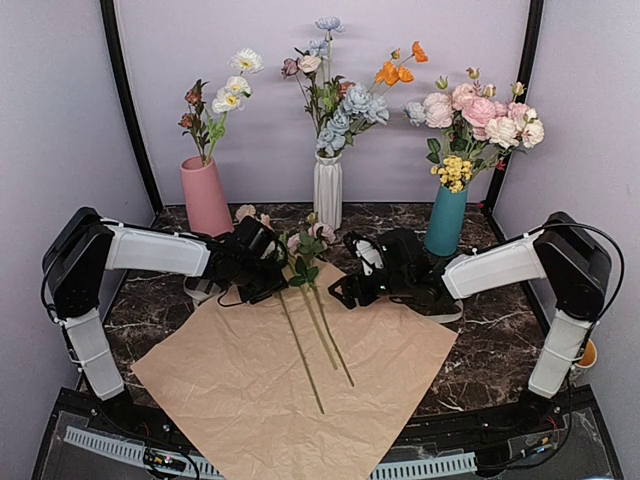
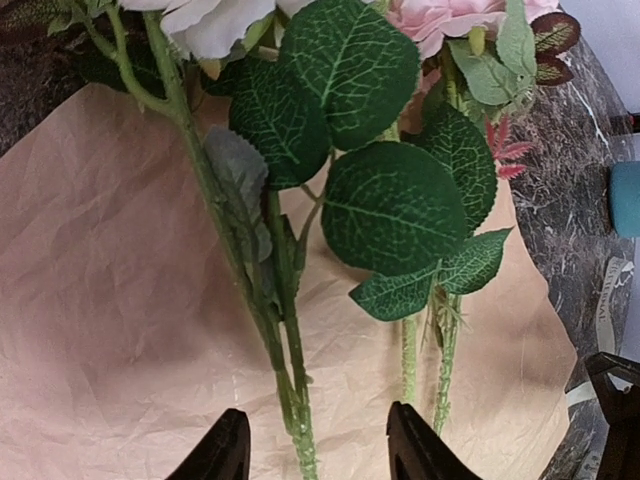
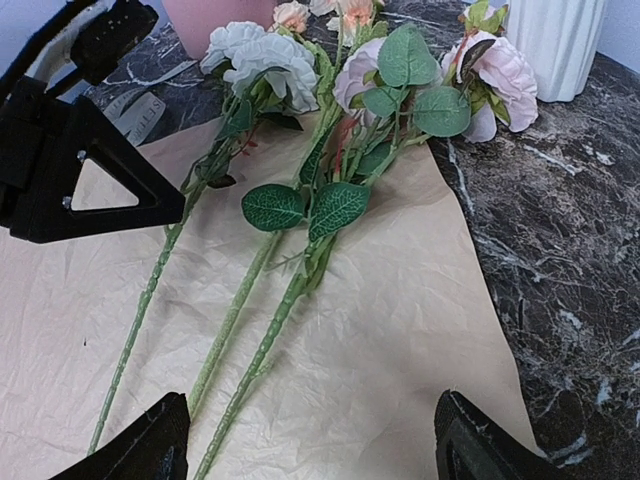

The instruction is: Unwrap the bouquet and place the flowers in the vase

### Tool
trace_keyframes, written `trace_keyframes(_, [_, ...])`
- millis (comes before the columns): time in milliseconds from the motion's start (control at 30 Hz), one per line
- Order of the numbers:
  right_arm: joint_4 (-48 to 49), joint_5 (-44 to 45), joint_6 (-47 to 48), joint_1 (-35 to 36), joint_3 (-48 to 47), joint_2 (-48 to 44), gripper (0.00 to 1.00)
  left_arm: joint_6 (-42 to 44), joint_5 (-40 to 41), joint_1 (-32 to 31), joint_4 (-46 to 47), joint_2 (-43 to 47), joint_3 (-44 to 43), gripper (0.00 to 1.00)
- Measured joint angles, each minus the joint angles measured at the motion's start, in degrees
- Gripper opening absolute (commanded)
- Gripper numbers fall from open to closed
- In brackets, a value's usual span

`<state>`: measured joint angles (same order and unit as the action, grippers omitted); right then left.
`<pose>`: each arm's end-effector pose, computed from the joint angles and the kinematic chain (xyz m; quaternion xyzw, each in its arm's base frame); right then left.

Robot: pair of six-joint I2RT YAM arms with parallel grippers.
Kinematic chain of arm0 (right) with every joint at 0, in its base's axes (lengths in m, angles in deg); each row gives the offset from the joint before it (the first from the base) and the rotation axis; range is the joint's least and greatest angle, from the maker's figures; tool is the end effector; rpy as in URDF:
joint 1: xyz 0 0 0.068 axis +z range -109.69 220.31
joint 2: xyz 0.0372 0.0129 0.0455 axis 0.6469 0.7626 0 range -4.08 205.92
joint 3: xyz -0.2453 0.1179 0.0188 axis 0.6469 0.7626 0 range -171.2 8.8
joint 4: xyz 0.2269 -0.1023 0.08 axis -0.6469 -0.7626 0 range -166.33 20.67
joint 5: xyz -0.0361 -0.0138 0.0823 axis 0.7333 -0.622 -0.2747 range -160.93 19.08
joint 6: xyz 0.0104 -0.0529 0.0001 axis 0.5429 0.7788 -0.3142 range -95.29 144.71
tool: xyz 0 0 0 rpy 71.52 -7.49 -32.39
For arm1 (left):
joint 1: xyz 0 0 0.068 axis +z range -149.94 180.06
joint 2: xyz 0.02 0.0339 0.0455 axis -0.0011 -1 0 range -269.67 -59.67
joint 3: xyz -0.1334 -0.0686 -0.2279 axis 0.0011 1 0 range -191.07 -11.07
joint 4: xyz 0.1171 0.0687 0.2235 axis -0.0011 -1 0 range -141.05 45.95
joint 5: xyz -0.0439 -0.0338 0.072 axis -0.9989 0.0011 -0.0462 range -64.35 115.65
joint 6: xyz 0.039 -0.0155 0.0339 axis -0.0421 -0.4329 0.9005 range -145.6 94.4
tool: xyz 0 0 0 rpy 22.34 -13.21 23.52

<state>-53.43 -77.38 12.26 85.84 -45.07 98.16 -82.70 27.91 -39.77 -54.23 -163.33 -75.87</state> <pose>0.2604 0.2711 0.1696 -0.2751 0.8312 0.2761 0.3964 0.2947 -0.2439 0.1803 -0.1474 0.9250 -0.2496 0.2457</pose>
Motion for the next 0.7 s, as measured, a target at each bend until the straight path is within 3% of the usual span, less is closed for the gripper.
trace_keyframes(267, [0.7,0.1,-0.3,-0.3,0.3,0.0,0.84,-0.5,-0.1,-0.8,1.1,-3.8,0.0,0.26])
trace_keyframes(433, [0.7,0.1,-0.3,-0.6,0.3,0.0,0.84,-0.7,0.0,-1.1,1.7,-5.5,-0.5,0.00])
trace_keyframes(700, [0.7,-0.1,-0.5,-0.7,0.3,0.0,0.83,-0.6,1.4,-1.6,1.7,-2.9,0.7,0.00])
